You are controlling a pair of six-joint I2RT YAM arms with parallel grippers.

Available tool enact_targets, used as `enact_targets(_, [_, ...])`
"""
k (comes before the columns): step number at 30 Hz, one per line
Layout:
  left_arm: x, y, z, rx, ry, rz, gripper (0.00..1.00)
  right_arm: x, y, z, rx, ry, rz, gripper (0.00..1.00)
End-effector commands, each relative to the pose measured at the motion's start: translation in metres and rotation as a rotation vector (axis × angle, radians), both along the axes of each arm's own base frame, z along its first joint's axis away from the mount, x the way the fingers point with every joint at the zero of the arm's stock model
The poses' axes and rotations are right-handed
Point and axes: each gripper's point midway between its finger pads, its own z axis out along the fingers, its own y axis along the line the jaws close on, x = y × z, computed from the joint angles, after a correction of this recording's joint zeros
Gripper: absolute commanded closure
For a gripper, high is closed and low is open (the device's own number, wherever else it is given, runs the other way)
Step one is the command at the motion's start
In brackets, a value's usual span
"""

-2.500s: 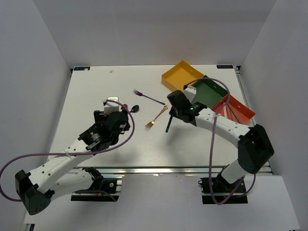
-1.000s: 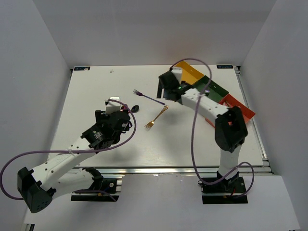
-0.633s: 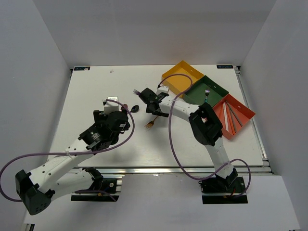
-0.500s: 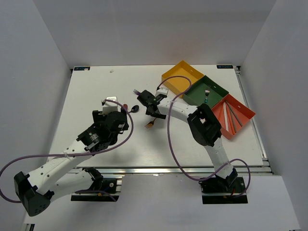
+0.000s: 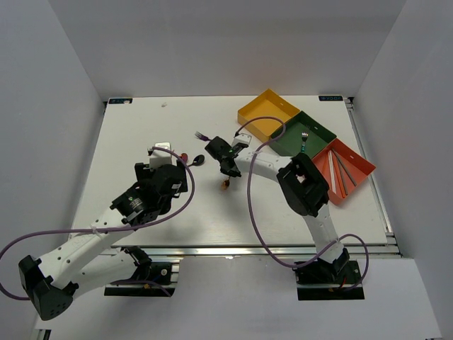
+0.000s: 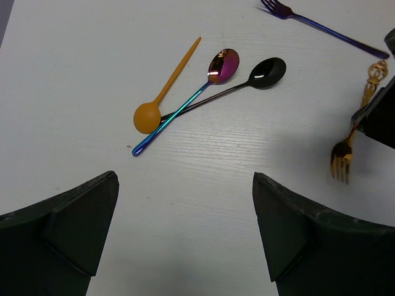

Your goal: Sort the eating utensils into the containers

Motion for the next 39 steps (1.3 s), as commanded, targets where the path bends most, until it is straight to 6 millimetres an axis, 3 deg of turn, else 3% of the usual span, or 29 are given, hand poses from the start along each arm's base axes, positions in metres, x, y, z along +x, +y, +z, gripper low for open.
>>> enact_targets(1, [0.001, 0.000, 0.004, -0.023, -0.021, 0.000, 0.02, -0.023, -0.013, -0.026, -0.009, 0.090, 0.002, 1.00])
enact_targets(5, [0.001, 0.000, 0.004, -0.019, -0.018, 0.000, 0.02, -0.032, -0.017, -0.017, 0.033, 0.077, 0.019, 1.00])
enact_targets(6, [0.001, 0.000, 0.004, -0.019, -0.018, 0.000, 0.02, -0.032, -0.014, -0.004, 0.067, 0.057, 0.035, 1.00])
enact_targets(8, [0.001, 0.000, 0.003, -0.019, -0.018, 0.001, 0.02, -0.039, -0.011, 0.004, 0.104, 0.055, 0.116, 1.00])
enact_targets(11, [0.001, 0.000, 0.002, -0.016, -0.015, 0.001, 0.02, -0.033, -0.007, 0.055, 0.174, -0.035, 0.172, 1.00])
enact_targets(14, [0.001, 0.001, 0.002, -0.011, -0.014, 0.007, 0.02, -0.026, -0.014, 0.089, 0.172, -0.106, 0.208, 1.00])
enact_targets(16, [0.001, 0.001, 0.003, -0.012, -0.017, 0.010, 0.02, -0.012, -0.027, 0.122, 0.159, -0.182, 0.267, 1.00])
enact_targets(18, [0.001, 0.002, 0.004, -0.016, -0.021, 0.010, 0.02, -0.003, -0.040, 0.142, 0.113, -0.245, 0.391, 1.00])
enact_targets(20, [0.001, 0.001, 0.003, -0.015, -0.019, 0.008, 0.02, 0.022, -0.062, 0.155, 0.116, -0.280, 0.433, 1.00])
enact_targets(21, [0.002, 0.001, 0.002, -0.011, -0.017, 0.009, 0.02, 0.032, -0.076, 0.155, 0.102, -0.277, 0.426, 1.00])
enact_targets(22, [0.002, 0.001, 0.003, -0.011, -0.017, 0.009, 0.02, 0.050, -0.107, 0.155, 0.064, -0.272, 0.424, 1.00])
enact_targets(23, [0.002, 0.001, 0.003, -0.009, -0.016, 0.010, 0.02, 0.058, -0.111, 0.158, 0.082, -0.273, 0.464, 1.00])
enact_targets(24, [0.002, 0.002, 0.002, -0.007, -0.015, 0.012, 0.02, 0.068, -0.126, 0.160, 0.052, -0.282, 0.451, 1.00])
enact_targets(25, [0.002, 0.002, 0.002, -0.008, -0.016, 0.012, 0.02, 0.083, -0.154, 0.161, -0.006, -0.291, 0.433, 1.00])
enact_targets(26, [0.002, 0.001, 0.002, -0.007, -0.016, 0.011, 0.02, 0.091, -0.164, 0.155, -0.019, -0.275, 0.435, 1.00])
enact_targets(27, [0.002, 0.002, 0.002, -0.005, -0.016, 0.013, 0.02, 0.102, -0.173, 0.163, -0.024, -0.295, 0.435, 1.00])
enact_targets(28, [0.002, 0.002, 0.001, -0.001, -0.014, 0.015, 0.02, 0.111, -0.193, 0.163, -0.033, -0.291, 0.409, 1.00])
enact_targets(31, [0.002, 0.002, -0.001, 0.005, -0.008, 0.017, 0.02, 0.125, -0.220, 0.154, -0.083, -0.269, 0.442, 1.00])
enact_targets(37, [0.004, -0.001, -0.003, 0.011, 0.001, 0.009, 0.02, 0.136, -0.247, 0.118, -0.130, -0.191, 0.492, 1.00])
enact_targets(39, [0.004, -0.001, -0.005, 0.017, 0.006, 0.009, 0.02, 0.135, -0.252, 0.107, -0.126, -0.151, 0.468, 0.93])
